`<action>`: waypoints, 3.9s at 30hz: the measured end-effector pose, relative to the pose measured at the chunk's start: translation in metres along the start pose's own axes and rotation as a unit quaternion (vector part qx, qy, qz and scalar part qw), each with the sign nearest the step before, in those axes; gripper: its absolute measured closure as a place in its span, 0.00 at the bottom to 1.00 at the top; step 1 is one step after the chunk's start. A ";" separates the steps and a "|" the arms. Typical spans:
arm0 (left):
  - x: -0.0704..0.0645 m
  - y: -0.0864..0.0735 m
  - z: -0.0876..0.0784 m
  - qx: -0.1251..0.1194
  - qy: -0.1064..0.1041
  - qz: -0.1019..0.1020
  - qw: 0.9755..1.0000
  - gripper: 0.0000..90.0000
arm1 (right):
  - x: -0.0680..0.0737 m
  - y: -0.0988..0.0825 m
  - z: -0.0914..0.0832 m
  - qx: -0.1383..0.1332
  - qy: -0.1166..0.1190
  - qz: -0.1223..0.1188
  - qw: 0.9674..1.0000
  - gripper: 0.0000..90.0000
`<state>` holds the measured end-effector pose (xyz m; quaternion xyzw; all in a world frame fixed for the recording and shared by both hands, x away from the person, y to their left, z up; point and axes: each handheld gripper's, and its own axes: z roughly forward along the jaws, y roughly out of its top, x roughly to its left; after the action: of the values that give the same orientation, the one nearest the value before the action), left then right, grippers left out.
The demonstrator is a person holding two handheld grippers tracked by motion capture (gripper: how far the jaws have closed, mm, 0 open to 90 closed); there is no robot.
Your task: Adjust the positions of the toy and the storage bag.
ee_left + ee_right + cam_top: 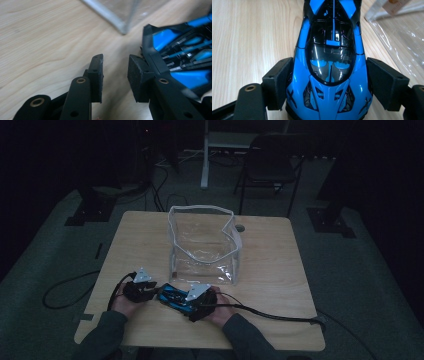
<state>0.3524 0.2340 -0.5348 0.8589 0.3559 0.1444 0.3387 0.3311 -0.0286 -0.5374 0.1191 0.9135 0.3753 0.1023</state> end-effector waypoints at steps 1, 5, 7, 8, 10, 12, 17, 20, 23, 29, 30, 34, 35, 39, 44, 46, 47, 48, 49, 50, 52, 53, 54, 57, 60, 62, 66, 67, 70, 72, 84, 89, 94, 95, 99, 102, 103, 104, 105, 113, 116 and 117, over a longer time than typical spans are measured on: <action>-0.006 0.003 0.002 0.001 -0.008 0.006 1.000 0.71 | -0.007 -0.004 -0.009 0.007 0.013 -0.009 1.000 0.27; -0.020 0.010 0.005 -0.002 -0.022 0.021 1.000 0.71 | -0.020 -0.013 -0.026 0.014 0.024 -0.038 0.999 0.27; -0.023 0.012 0.006 -0.003 -0.025 0.021 0.999 0.71 | -0.024 -0.016 -0.030 0.014 0.026 -0.043 0.999 0.27; -0.029 0.015 0.008 -0.008 -0.034 0.024 0.999 0.72 | -0.031 -0.022 -0.037 0.011 0.033 -0.047 0.998 0.27; -0.035 0.018 0.008 -0.018 -0.054 0.026 0.998 0.71 | -0.039 -0.027 -0.043 0.001 0.041 -0.045 0.998 0.27; -0.041 0.021 0.010 -0.018 -0.057 0.032 0.998 0.71 | -0.046 -0.030 -0.048 -0.013 0.050 -0.045 0.998 0.27; -0.048 0.022 0.014 -0.011 -0.067 0.043 0.997 0.71 | -0.058 -0.037 -0.050 -0.012 0.081 -0.041 0.996 0.27; -0.055 0.022 0.015 -0.003 -0.075 0.060 0.995 0.72 | -0.063 -0.042 -0.049 -0.003 0.100 -0.052 0.994 0.27; -0.060 0.021 0.017 0.001 -0.076 0.060 0.995 0.72 | -0.064 -0.045 -0.047 0.007 0.101 -0.055 0.993 0.27; -0.059 0.018 0.010 -0.011 -0.083 0.056 0.995 0.67 | -0.065 -0.052 -0.045 0.004 0.103 -0.045 0.994 0.27; -0.058 0.017 0.008 -0.018 -0.084 0.052 0.995 0.64 | -0.066 -0.052 -0.045 0.004 0.106 -0.033 0.994 0.27; -0.058 0.019 0.006 -0.025 -0.087 0.052 0.995 0.60 | -0.066 -0.052 -0.046 0.029 0.098 -0.022 0.995 0.24; -0.058 0.019 0.006 -0.025 -0.087 0.052 0.995 0.58 | -0.066 -0.052 -0.046 0.029 0.098 -0.022 0.995 0.24; -0.062 0.022 0.008 -0.028 -0.096 0.060 0.993 0.57 | -0.066 -0.058 -0.052 0.029 0.063 -0.013 0.998 0.16; -0.063 0.023 0.008 -0.031 -0.096 0.061 0.993 0.56 | -0.067 -0.059 -0.058 0.014 0.036 -0.010 0.999 0.20; -0.062 0.023 0.008 -0.032 -0.096 0.060 0.993 0.56 | -0.068 -0.060 -0.059 0.009 0.041 -0.003 0.999 0.22; -0.062 0.023 0.008 -0.032 -0.094 0.059 0.993 0.55 | -0.066 -0.062 -0.059 0.013 0.043 0.002 0.999 0.20; -0.062 0.023 0.008 -0.033 -0.093 0.058 0.993 0.55 | -0.066 -0.064 -0.060 0.006 0.039 0.005 0.999 0.21; -0.061 0.023 0.007 -0.033 -0.093 0.057 0.993 0.55 | -0.066 -0.065 -0.062 0.002 0.039 0.009 0.999 0.21; -0.061 0.023 0.007 -0.033 -0.093 0.057 0.993 0.55 | -0.066 -0.066 -0.065 -0.001 0.036 0.016 0.999 0.21; -0.060 0.023 0.007 -0.036 -0.092 0.054 0.994 0.54 | -0.066 -0.066 -0.068 -0.008 0.028 0.022 0.999 0.20; -0.058 0.023 0.007 -0.035 -0.089 0.049 0.994 0.54 | -0.067 -0.066 -0.077 -0.021 0.020 0.035 0.999 0.21; -0.058 0.023 0.007 -0.035 -0.089 0.049 0.994 0.53 | -0.068 -0.067 -0.081 -0.027 0.020 0.037 0.999 0.23; -0.054 0.024 0.005 -0.037 -0.088 0.041 0.995 0.53 | -0.068 -0.072 -0.091 -0.022 0.009 0.047 0.999 0.25; -0.052 0.025 0.001 -0.047 -0.090 0.034 0.994 0.52 | -0.069 -0.076 -0.095 -0.023 0.005 0.054 0.998 0.26; -0.050 0.027 -0.001 -0.054 -0.091 0.030 0.994 0.51 | -0.071 -0.082 -0.099 -0.016 -0.006 0.068 0.998 0.27; -0.046 0.032 -0.004 -0.061 -0.098 0.021 0.993 0.50 | -0.079 -0.101 -0.108 -0.005 -0.023 0.104 0.994 0.32; -0.045 0.033 -0.004 -0.065 -0.099 0.017 0.993 0.50 | -0.079 -0.101 -0.108 -0.005 -0.023 0.104 0.994 0.32; -0.045 0.038 -0.007 -0.072 -0.100 0.016 0.992 0.50 | -0.082 -0.113 -0.110 -0.008 -0.037 0.130 0.991 0.32; -0.045 0.041 -0.008 -0.076 -0.100 0.019 0.992 0.49 | -0.083 -0.117 -0.110 -0.006 -0.048 0.137 0.989 0.32; -0.061 0.072 -0.002 -0.072 -0.121 0.083 0.986 0.42 | -0.086 -0.132 -0.109 -0.013 -0.066 0.149 0.987 0.31; -0.068 0.084 0.004 -0.069 -0.131 0.105 0.983 0.37 | -0.085 -0.132 -0.108 -0.014 -0.070 0.143 0.987 0.28; -0.073 0.093 0.009 -0.060 -0.139 0.125 0.981 0.33 | -0.083 -0.132 -0.107 -0.010 -0.073 0.136 0.988 0.26; -0.074 0.094 0.010 -0.057 -0.141 0.128 0.980 0.33 | -0.083 -0.132 -0.106 -0.010 -0.073 0.136 0.988 0.26; -0.078 0.097 0.016 -0.046 -0.149 0.145 0.977 0.33 | -0.083 -0.131 -0.106 -0.011 -0.073 0.135 0.988 0.26; -0.082 0.099 0.021 -0.040 -0.152 0.156 0.975 0.33 | -0.083 -0.131 -0.106 -0.010 -0.073 0.137 0.988 0.26; -0.084 0.100 0.023 -0.037 -0.153 0.159 0.975 0.33 | -0.083 -0.131 -0.106 -0.009 -0.074 0.137 0.988 0.26; -0.084 0.100 0.024 -0.036 -0.153 0.159 0.975 0.32 | -0.083 -0.131 -0.106 -0.009 -0.074 0.137 0.988 0.26; -0.085 0.101 0.026 -0.035 -0.154 0.162 0.974 0.32 | -0.083 -0.131 -0.106 -0.009 -0.074 0.137 0.988 0.25; -0.090 0.102 0.035 -0.027 -0.149 0.176 0.973 0.31 | -0.083 -0.131 -0.106 -0.009 -0.073 0.135 0.988 0.25; -0.091 0.102 0.037 -0.027 -0.151 0.180 0.972 0.31 | -0.083 -0.131 -0.106 -0.008 -0.072 0.135 0.988 0.24; -0.091 0.102 0.038 -0.026 -0.150 0.182 0.971 0.31 | -0.083 -0.131 -0.106 -0.008 -0.072 0.135 0.988 0.24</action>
<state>0.3589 0.0988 -0.4932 0.9121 0.1345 0.0820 0.3785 0.3619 -0.2134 -0.5484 0.2673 0.8761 0.3836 0.1175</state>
